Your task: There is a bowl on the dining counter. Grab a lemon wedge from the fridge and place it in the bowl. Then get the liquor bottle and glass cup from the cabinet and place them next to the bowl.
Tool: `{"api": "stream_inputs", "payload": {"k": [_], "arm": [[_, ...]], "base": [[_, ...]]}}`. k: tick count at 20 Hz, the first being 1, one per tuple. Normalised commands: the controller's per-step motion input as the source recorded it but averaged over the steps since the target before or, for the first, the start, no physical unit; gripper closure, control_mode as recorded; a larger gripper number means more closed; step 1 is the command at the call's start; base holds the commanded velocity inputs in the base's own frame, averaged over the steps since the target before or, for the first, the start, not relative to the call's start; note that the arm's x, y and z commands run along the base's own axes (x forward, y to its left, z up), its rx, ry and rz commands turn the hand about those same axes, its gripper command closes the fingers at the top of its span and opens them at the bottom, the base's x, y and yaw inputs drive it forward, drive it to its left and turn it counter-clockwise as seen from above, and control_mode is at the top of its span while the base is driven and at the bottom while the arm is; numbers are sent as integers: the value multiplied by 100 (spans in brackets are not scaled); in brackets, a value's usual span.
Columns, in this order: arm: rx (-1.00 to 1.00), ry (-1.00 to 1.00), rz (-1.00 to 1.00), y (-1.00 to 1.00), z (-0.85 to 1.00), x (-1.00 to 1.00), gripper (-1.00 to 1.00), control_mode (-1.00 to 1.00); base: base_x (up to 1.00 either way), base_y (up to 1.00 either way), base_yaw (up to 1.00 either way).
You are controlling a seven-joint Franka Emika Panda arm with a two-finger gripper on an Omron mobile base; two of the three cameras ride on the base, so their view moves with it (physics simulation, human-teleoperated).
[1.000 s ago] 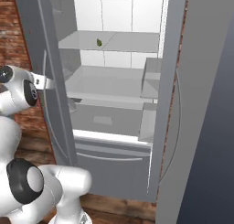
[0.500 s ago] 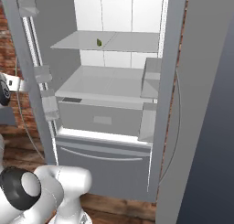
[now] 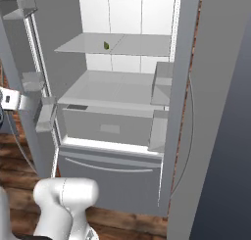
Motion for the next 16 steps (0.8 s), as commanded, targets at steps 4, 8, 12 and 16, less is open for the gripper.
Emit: {"api": "stream_inputs", "payload": {"k": [4, 8, 12, 16], "arm": [[2, 0, -5, -100, 40, -56, -100, -100], [3, 1, -7, -96, 46, 10, -100, -100], [9, 7, -3, -38, 37, 84, -100, -100], [11, 5, 0, -1, 24, 100, -100, -100]], "base": [[0, 0, 0], [0, 0, 0], [0, 0, 0], [0, 0, 0]]}}
